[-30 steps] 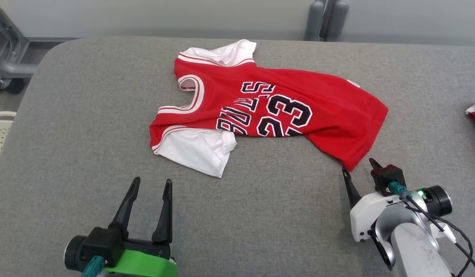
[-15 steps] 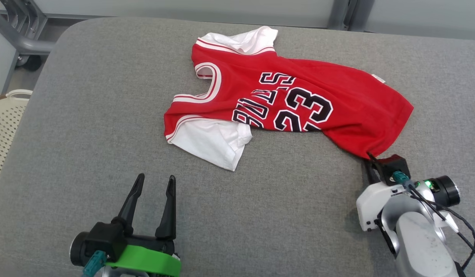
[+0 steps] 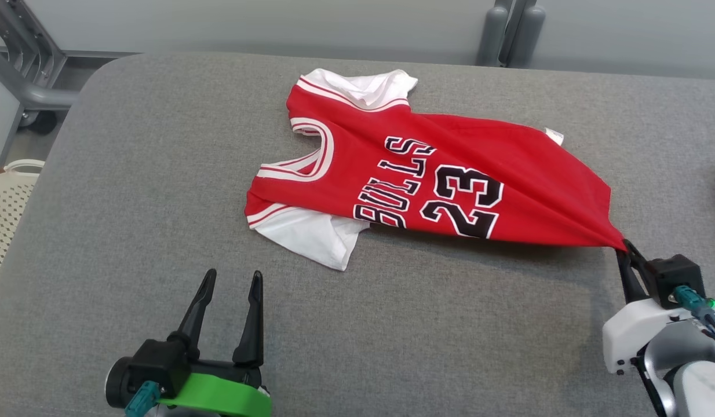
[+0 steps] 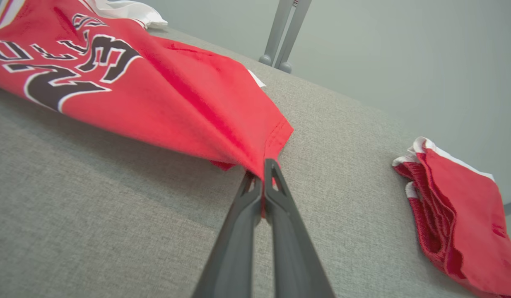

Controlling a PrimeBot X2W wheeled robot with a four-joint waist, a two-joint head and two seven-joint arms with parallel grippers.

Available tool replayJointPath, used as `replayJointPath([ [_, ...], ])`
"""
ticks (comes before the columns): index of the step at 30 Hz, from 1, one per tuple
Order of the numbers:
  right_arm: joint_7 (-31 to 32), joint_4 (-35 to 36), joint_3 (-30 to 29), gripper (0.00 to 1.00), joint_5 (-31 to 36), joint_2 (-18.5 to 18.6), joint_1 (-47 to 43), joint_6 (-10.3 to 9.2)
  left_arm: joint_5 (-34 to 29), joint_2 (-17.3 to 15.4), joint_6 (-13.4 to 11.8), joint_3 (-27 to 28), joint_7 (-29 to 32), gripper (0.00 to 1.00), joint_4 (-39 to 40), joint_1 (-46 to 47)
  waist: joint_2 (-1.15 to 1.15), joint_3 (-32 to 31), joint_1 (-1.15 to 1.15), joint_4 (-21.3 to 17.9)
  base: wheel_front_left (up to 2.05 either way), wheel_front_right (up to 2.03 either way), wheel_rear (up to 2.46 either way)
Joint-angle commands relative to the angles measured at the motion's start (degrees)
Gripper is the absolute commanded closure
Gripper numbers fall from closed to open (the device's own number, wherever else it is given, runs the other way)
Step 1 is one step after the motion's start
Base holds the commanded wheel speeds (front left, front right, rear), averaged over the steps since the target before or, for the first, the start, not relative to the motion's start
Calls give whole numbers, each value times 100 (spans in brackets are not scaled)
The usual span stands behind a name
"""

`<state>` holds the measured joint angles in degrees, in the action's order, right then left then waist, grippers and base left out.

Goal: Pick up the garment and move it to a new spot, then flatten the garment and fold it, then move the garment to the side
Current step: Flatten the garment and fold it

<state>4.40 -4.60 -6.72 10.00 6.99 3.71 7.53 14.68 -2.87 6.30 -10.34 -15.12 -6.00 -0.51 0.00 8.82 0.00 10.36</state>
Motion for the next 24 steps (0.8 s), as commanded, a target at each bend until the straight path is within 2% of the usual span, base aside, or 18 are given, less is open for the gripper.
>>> replayJointPath([
  [1, 125, 200, 4, 100, -113, 100, -109, -8, 3, -7, -2, 7, -2, 0, -9, 7, 0, -42, 0, -31, 0, 0, 0],
  [4, 547, 901, 20, 100, -385, 333, -374, -9, -9, -7, 15, -13, -2, 0, -30, -5, 0, -97, 0, -11, 0, 0, 0],
  [5, 809, 1390, -24, 100, -557, 510, -570, -9, -19, -7, 17, -34, -1, 0, -57, -11, 0, -139, 0, 38, 0, 0, 0],
  [7, 1081, 1916, -178, 100, -649, 630, -785, -9, -29, -7, 27, -28, -2, 0, -58, -39, 0, -173, 0, 78, 0, 0, 0],
  [12, 1614, 2593, -275, 100, -836, 990, -902, -9, -22, -7, 39, 40, -1, 0, -21, -112, 0, -176, 0, 84, 0, 0, 0],
  [17, 1911, 1913, 260, 100, -1203, 1655, -53, -9, -22, -8, 53, 30, -2, 0, -14, 22, 0, -54, 0, 109, 0, 0, 0],
  [21, 2029, 829, 835, 100, -1435, 2147, 989, -9, -14, -8, 63, -79, -1, 0, -2, 157, 0, 79, 0, 237, 0, 0, 0],
  [24, 2045, -48, 1220, 100, -1586, 2340, 1716, -8, 11, -7, 74, -188, -1, 0, -14, 248, 0, 184, 0, 411, 0, 0, 0],
])
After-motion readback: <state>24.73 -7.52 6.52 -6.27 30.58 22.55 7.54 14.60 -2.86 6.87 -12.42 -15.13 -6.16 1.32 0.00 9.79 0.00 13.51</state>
